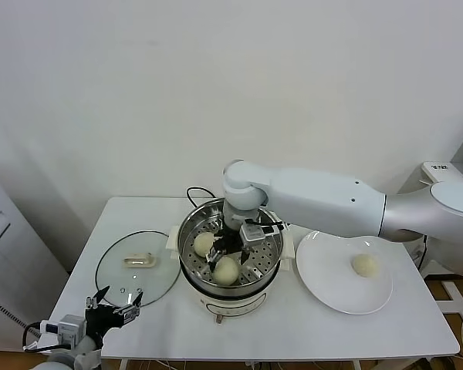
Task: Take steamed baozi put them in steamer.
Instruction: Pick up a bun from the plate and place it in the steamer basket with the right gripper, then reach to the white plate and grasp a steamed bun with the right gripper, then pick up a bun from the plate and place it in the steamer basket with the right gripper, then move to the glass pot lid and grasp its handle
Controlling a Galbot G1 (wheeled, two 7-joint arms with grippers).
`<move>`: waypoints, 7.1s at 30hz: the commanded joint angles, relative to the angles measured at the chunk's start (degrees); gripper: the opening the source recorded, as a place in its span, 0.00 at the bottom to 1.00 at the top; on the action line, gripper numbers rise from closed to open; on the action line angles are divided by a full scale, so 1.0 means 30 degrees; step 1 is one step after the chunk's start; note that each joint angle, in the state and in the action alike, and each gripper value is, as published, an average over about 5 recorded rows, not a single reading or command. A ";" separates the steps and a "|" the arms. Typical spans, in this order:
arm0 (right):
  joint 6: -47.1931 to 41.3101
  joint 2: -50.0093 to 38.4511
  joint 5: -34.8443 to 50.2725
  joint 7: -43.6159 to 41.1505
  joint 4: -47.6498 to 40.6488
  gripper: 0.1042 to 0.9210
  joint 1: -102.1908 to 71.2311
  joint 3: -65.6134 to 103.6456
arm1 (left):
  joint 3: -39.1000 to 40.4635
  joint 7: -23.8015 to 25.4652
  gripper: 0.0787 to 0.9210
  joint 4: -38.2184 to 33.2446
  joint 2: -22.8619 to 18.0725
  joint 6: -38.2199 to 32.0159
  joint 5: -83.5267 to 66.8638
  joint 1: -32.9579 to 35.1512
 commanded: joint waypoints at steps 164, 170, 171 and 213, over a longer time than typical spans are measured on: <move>-2.3802 -0.0704 2.0317 0.4697 -0.1802 0.41 0.5044 -0.9367 | -0.0059 -0.0137 0.88 0.0039 0.1083 0.0386 -0.0400 -0.0470; -2.3827 -0.0629 2.0083 0.5056 -0.1876 0.41 0.4522 -0.9269 | -0.0073 -0.0138 0.88 0.0036 0.1007 0.0361 -0.0402 -0.0458; -2.3833 -0.0618 2.0051 0.5124 -0.1906 0.42 0.4444 -0.9235 | -0.0074 -0.0140 0.88 0.0027 0.0991 0.0362 -0.0402 -0.0455; -1.3447 -0.9712 2.0369 1.9405 0.0891 0.88 -2.2617 2.6250 | -0.0181 0.0664 0.88 0.0091 0.0923 -0.0550 0.1361 -0.0892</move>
